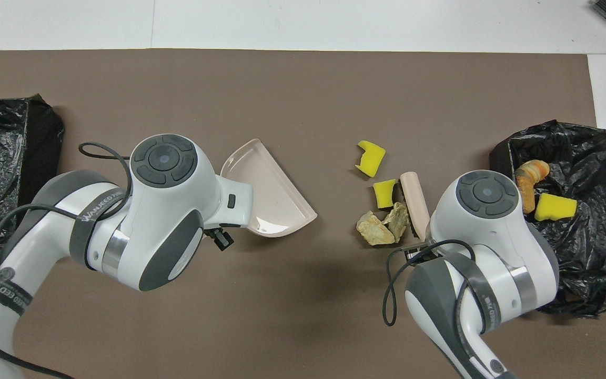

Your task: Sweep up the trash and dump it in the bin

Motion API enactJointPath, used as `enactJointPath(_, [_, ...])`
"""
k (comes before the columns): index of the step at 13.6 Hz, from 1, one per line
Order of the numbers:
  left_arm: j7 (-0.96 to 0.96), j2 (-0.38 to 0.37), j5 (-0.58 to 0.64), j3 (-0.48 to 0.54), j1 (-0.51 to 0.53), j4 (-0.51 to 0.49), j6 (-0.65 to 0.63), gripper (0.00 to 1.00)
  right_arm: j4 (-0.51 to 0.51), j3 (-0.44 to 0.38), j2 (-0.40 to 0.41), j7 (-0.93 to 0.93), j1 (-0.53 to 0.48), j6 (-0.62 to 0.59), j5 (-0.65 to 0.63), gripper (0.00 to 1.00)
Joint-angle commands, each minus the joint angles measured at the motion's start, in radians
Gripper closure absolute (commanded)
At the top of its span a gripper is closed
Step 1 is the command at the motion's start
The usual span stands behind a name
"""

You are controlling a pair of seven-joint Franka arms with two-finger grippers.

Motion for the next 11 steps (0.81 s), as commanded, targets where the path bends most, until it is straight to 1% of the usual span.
enactJointPath(1, [0.092,-0.089,0.012,-0.004,-0.022,-0.117,0.001,1.00,-0.043,0.003,0.003,0.046,-0.006,0.061,0.020,1.00])
enactJointPath(4, [0.147,-0.060,-0.045,-0.002,-0.025,-0.119,0.013,1.00,-0.058,0.005,0.012,0.097,-0.002,0.086,0.044,1.00])
enactJointPath(6, [0.184,-0.055,-0.045,-0.002,-0.034,-0.120,0.021,1.00,-0.057,0.005,0.037,0.144,0.040,0.121,0.087,1.00])
enactJointPath(8, [0.271,-0.066,-0.042,-0.002,-0.080,-0.148,0.085,1.00,-0.054,0.006,0.058,0.195,0.089,0.152,0.110,1.00])
enactJointPath(9, [0.272,-0.070,-0.040,-0.002,-0.085,-0.163,0.105,1.00,-0.048,0.006,0.071,0.225,0.122,0.169,0.132,1.00])
enactJointPath(11, [0.269,-0.087,-0.040,-0.004,-0.085,-0.188,0.107,1.00,-0.031,0.006,0.109,0.322,0.190,0.208,0.185,1.00])
